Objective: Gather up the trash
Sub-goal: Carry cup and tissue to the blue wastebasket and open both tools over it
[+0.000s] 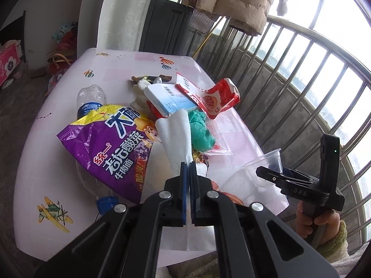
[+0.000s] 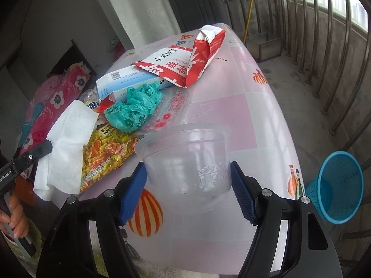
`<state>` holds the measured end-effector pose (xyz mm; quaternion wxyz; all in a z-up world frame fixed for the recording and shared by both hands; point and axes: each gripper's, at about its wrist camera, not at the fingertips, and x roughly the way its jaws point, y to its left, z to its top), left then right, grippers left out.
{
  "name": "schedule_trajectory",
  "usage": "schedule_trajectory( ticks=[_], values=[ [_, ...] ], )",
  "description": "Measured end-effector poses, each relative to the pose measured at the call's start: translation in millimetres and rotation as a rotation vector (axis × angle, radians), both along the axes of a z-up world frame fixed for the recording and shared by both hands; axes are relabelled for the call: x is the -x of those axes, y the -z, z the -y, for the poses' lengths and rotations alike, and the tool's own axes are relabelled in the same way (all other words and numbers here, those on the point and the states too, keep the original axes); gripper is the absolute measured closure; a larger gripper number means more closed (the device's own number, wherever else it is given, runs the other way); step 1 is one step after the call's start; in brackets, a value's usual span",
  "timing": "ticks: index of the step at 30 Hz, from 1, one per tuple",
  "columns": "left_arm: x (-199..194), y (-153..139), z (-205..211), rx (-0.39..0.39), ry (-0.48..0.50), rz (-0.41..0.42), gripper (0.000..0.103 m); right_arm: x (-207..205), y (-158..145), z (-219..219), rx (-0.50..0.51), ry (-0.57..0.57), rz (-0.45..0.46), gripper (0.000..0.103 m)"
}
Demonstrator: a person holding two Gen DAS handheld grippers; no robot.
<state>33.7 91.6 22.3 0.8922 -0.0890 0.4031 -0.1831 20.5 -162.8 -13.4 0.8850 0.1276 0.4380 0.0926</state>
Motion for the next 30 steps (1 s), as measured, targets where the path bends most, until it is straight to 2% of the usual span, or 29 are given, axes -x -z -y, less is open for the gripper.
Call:
schedule_trajectory(
  ticks=[4,8,12,14,16,18,20,25,27,29,30],
  values=[
    [2.6,-25.1,18.0,0.047,0.075,0.054,0.101,9.0,-29.3,26.1,-0.033,0.099,0.091,0.035],
    [-15.3,-49.0,58.5,0.108,0.211,0.091,0.101,20.1,-49.3,74.1,-0.036,0.277,0.149,0.035],
    [-51.1,-60.4,124.0,0.186,0.371,0.053,0.101,40.1,-51.4,138.3,-0.107,0.524,0.170,0.035],
    [-69.4,-58.2,167.9,0.180,0.436,0.024,0.101,52.8,-45.1,168.1,-0.133,0.640,0.168,0.035],
    [-84.6,-49.6,215.5,0.163,0.509,-0.003,0.101,63.4,-33.4,192.9,-0.153,0.741,0.158,0.035],
    [-100.2,-31.2,266.1,0.135,0.575,-0.071,0.101,71.8,-17.9,216.2,-0.183,0.827,0.138,0.035],
    [-113.3,-9.3,315.9,0.106,0.637,-0.151,0.101,75.0,0.6,236.3,-0.218,0.896,0.113,0.035],
    [-125.3,54.1,424.1,-0.005,0.745,-0.255,0.101,73.9,62.3,289.5,-0.330,1.028,0.019,0.035],
    [-123.3,73.9,458.4,-0.047,0.774,-0.243,0.101,68.4,86.9,307.0,-0.380,1.061,-0.015,0.035],
    [-119.8,88.0,495.1,-0.087,0.802,-0.190,0.100,63.1,109.8,324.8,-0.418,1.090,-0.041,0.034],
    [-119.0,97.9,508.0,-0.094,0.821,-0.199,0.094,59.8,120.7,333.4,-0.435,1.104,-0.057,0.032]
  ],
)
